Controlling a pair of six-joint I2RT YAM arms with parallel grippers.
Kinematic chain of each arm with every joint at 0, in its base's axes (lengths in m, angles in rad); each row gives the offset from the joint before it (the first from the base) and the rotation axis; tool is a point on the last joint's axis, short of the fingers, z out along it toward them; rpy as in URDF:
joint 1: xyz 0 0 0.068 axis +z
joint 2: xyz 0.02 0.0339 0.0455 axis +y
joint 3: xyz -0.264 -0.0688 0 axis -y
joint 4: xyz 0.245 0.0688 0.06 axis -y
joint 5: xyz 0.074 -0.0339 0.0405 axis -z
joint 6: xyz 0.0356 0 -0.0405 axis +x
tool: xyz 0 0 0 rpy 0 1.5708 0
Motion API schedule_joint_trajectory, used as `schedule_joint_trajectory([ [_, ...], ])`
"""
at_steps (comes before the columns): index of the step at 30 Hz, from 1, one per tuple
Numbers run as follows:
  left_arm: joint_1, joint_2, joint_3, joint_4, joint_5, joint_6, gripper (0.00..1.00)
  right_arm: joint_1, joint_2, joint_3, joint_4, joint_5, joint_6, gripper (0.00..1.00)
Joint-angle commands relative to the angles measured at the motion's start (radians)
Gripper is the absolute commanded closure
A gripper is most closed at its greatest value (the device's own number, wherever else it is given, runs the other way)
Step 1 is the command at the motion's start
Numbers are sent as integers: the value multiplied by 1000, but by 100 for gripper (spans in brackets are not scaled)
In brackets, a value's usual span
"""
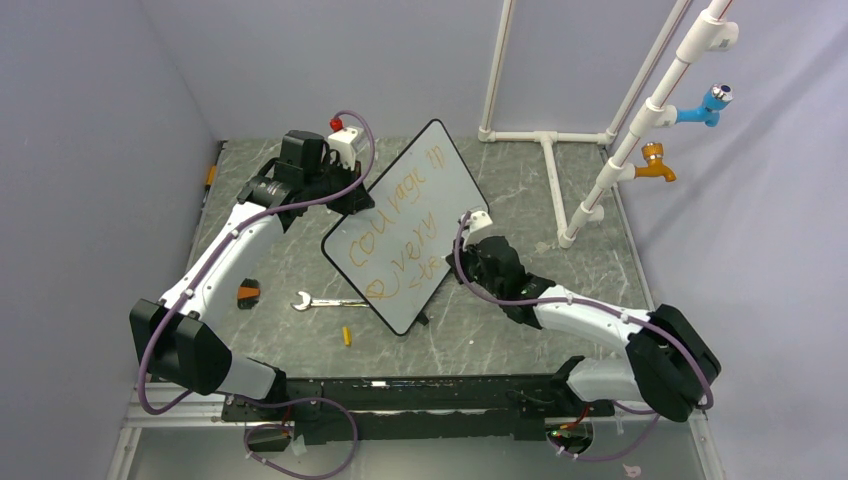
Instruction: Write a sentence on the whiteboard
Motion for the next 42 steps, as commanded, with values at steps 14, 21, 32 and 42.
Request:
schedule_joint_trajectory([
  [14, 3, 3, -4, -85, -218, 148, 100, -103, -44, -40, 180, -92, 104, 100],
  [21, 3, 1, -3, -88, -218, 148, 100, -147, -29, -57, 236, -147, 143, 100],
  [32, 3, 0, -2, -87, -215, 148, 100, -173, -5, -63, 280, -199, 169, 100],
  [42, 3, -1, -4, -88, -216, 148, 100, -186, 24, -55, 304, -225, 186, 100],
])
